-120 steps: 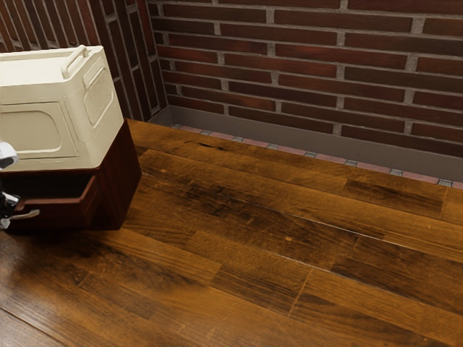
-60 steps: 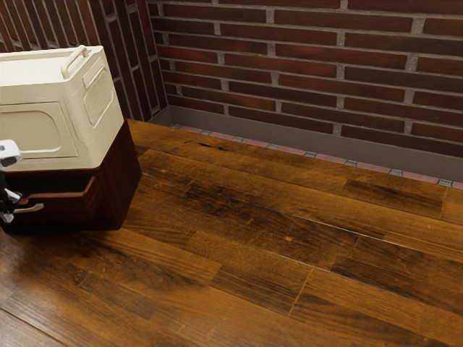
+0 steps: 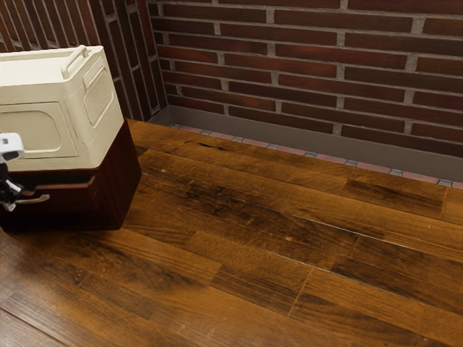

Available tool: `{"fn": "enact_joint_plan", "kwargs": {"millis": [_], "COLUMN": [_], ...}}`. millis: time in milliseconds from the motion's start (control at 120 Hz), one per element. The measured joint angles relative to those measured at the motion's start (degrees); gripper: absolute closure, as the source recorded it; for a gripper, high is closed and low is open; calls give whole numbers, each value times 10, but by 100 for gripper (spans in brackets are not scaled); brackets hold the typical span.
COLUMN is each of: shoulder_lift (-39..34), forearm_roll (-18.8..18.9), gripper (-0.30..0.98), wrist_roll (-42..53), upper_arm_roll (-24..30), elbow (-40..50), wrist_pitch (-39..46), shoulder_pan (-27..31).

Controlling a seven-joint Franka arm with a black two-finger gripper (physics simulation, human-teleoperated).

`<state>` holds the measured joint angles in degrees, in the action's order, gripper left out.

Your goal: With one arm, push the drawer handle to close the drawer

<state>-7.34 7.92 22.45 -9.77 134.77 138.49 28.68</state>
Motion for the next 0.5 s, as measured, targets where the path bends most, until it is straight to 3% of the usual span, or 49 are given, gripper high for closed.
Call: {"fn": "enact_joint_plan", "kwargs": {"millis": [500], "shoulder_lift": [50], "forearm_roll": [0], "gripper": [79], "wrist_roll": [44], "upper_arm_roll": [5], "elbow": [-45], "wrist_pitch": [5], "shoulder_pan": [-4]}}
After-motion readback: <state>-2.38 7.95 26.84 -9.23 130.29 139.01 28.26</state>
